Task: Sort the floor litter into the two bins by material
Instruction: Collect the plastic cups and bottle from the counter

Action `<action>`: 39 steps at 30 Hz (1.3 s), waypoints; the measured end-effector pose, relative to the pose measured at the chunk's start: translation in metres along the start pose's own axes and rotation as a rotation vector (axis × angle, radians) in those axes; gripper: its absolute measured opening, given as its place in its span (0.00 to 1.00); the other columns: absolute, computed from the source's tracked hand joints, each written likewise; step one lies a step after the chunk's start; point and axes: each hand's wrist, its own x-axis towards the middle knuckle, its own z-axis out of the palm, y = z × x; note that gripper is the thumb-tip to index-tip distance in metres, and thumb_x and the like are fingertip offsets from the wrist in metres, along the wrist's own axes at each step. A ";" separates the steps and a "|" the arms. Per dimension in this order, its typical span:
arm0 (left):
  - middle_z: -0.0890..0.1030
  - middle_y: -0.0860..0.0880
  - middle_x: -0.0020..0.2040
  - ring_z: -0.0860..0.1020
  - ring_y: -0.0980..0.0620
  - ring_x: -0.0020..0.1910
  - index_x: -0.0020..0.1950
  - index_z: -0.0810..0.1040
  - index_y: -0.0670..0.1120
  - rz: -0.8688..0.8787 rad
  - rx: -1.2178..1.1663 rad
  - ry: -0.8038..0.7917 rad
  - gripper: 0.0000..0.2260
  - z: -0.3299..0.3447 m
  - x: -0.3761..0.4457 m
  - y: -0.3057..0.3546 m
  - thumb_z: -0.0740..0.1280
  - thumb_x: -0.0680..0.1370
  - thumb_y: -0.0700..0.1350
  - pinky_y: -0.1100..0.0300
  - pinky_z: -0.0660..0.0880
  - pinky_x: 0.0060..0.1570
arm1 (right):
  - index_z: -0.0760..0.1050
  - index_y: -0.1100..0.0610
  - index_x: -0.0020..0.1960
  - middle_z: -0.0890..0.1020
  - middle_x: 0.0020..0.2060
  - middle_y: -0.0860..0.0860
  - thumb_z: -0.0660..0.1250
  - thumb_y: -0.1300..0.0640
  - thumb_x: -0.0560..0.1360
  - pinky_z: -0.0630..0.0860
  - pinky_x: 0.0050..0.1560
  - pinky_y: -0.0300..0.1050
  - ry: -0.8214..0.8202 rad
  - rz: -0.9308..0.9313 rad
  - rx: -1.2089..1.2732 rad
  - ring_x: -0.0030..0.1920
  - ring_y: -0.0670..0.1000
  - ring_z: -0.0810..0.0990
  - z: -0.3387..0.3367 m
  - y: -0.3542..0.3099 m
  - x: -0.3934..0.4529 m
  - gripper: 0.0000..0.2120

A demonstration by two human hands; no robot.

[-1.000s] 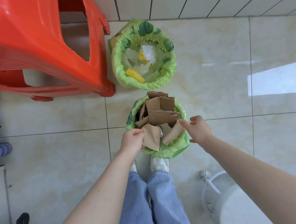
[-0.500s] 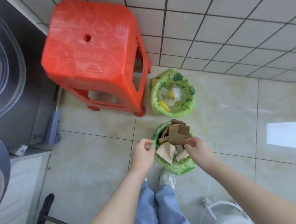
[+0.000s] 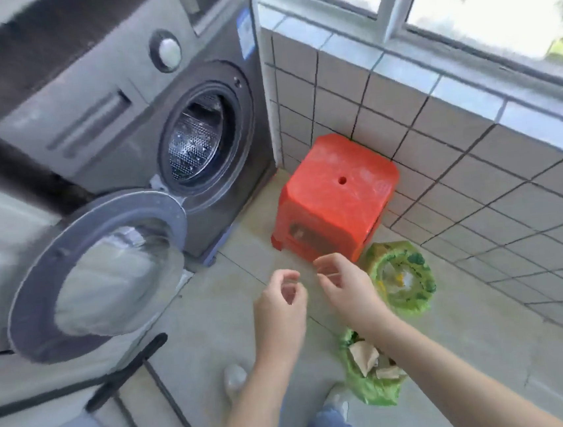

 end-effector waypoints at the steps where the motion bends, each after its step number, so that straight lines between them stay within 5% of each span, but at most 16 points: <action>1: 0.82 0.55 0.37 0.80 0.58 0.39 0.47 0.77 0.52 0.002 -0.019 0.049 0.07 -0.023 0.000 0.003 0.66 0.75 0.40 0.74 0.70 0.36 | 0.75 0.56 0.59 0.81 0.52 0.48 0.62 0.60 0.77 0.76 0.56 0.42 -0.014 -0.028 -0.008 0.51 0.48 0.80 0.008 -0.024 -0.001 0.11; 6: 0.82 0.54 0.39 0.80 0.60 0.40 0.48 0.78 0.51 0.004 -0.100 0.272 0.07 -0.146 -0.001 0.004 0.67 0.76 0.39 0.70 0.73 0.39 | 0.75 0.54 0.57 0.81 0.51 0.48 0.62 0.61 0.75 0.76 0.51 0.42 -0.097 -0.212 -0.047 0.50 0.48 0.80 0.060 -0.142 -0.013 0.12; 11: 0.82 0.55 0.39 0.79 0.62 0.39 0.47 0.78 0.51 0.020 -0.107 0.455 0.07 -0.272 0.001 -0.011 0.68 0.75 0.39 0.76 0.69 0.38 | 0.75 0.53 0.58 0.80 0.51 0.45 0.63 0.60 0.76 0.71 0.44 0.26 -0.162 -0.365 -0.036 0.50 0.45 0.79 0.125 -0.243 -0.030 0.11; 15: 0.82 0.55 0.40 0.79 0.61 0.40 0.48 0.79 0.51 0.028 -0.114 0.575 0.06 -0.363 -0.005 -0.021 0.67 0.75 0.40 0.65 0.75 0.43 | 0.74 0.52 0.59 0.79 0.53 0.44 0.62 0.60 0.77 0.73 0.44 0.25 -0.208 -0.455 0.011 0.49 0.39 0.79 0.172 -0.304 -0.044 0.12; 19: 0.82 0.54 0.39 0.79 0.60 0.40 0.46 0.77 0.55 0.040 -0.124 0.673 0.07 -0.429 -0.009 -0.026 0.66 0.76 0.42 0.69 0.73 0.40 | 0.73 0.51 0.61 0.78 0.54 0.44 0.61 0.60 0.78 0.74 0.45 0.29 -0.251 -0.545 0.016 0.51 0.37 0.77 0.201 -0.355 -0.051 0.13; 25: 0.82 0.52 0.42 0.79 0.56 0.44 0.48 0.78 0.51 0.064 -0.198 0.792 0.06 -0.484 0.014 -0.015 0.66 0.76 0.40 0.65 0.74 0.42 | 0.73 0.52 0.61 0.78 0.54 0.47 0.61 0.59 0.78 0.77 0.54 0.42 -0.290 -0.699 0.020 0.55 0.43 0.77 0.213 -0.432 -0.043 0.12; 32: 0.79 0.51 0.50 0.77 0.58 0.45 0.57 0.76 0.47 0.118 -0.197 0.960 0.11 -0.527 0.073 0.014 0.67 0.75 0.39 0.72 0.71 0.42 | 0.73 0.56 0.61 0.78 0.55 0.48 0.63 0.60 0.77 0.74 0.58 0.43 -0.187 -0.985 -0.184 0.56 0.44 0.76 0.214 -0.499 0.013 0.13; 39: 0.64 0.47 0.69 0.69 0.47 0.65 0.73 0.59 0.44 0.087 -0.311 1.198 0.35 -0.572 0.138 0.027 0.73 0.71 0.38 0.49 0.71 0.63 | 0.73 0.59 0.62 0.77 0.56 0.55 0.63 0.58 0.77 0.70 0.57 0.48 0.003 -1.148 -0.463 0.58 0.58 0.72 0.207 -0.568 0.082 0.14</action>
